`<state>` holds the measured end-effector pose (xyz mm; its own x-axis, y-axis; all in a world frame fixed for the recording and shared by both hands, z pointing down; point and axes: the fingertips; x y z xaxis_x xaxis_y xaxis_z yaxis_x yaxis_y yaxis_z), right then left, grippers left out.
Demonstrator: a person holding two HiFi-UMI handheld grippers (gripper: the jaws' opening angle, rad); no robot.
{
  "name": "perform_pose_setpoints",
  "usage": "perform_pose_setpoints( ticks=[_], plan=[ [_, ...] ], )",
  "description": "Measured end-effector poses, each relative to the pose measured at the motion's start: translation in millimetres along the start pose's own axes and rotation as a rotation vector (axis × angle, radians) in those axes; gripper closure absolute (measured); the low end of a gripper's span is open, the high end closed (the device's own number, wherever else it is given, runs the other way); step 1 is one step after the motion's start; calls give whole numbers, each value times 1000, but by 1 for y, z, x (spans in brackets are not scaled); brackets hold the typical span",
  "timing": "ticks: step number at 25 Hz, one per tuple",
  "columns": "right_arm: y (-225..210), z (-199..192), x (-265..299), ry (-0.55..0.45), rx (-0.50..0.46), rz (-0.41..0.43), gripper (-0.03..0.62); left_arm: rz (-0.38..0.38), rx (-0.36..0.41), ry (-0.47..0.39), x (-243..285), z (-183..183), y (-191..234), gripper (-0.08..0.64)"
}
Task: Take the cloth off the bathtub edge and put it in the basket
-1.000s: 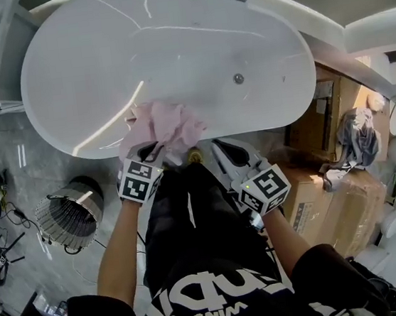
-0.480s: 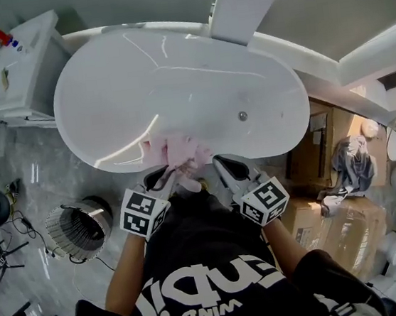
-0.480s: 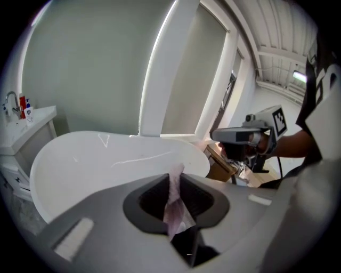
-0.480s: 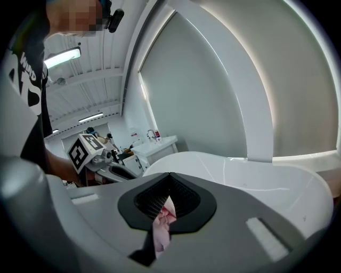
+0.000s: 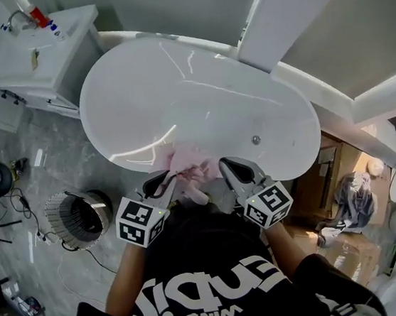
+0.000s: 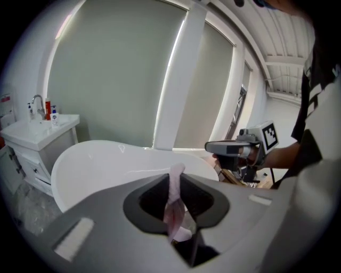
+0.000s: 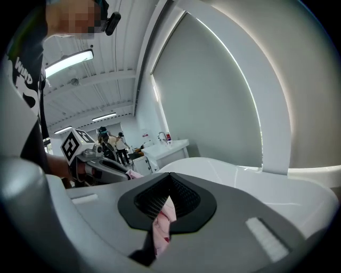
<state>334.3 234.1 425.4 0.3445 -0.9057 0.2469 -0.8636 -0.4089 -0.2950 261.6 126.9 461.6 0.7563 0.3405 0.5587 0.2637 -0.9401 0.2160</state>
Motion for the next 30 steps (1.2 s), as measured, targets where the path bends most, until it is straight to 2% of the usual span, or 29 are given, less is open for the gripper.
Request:
perform_pose_setpoints(
  ticks=[3,7,15,23,30],
  plan=[
    [8,5,15,13,-15,75,588,72,-63,-50,-18,6,9,502],
    [28,7,48,50,-47,212,588,208,-152,-130,-56,7,33,502],
    [120,2,120,129,-131,490,588,503,-325,-275,-173,-29,78,502],
    [246,-14,163,173,-200,708,588,677,-407,-376,-273,-74,95,502],
    [355,-28,191,192,-273,840,588,761,-444,-453,-360,-111,100,503]
  ],
)
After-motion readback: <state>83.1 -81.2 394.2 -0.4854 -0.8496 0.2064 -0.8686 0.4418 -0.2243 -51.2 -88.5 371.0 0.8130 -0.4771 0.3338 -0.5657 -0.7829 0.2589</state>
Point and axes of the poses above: the fingertips, and each gripper's own axes: x forward along the fingers, y to its left, z out of its top
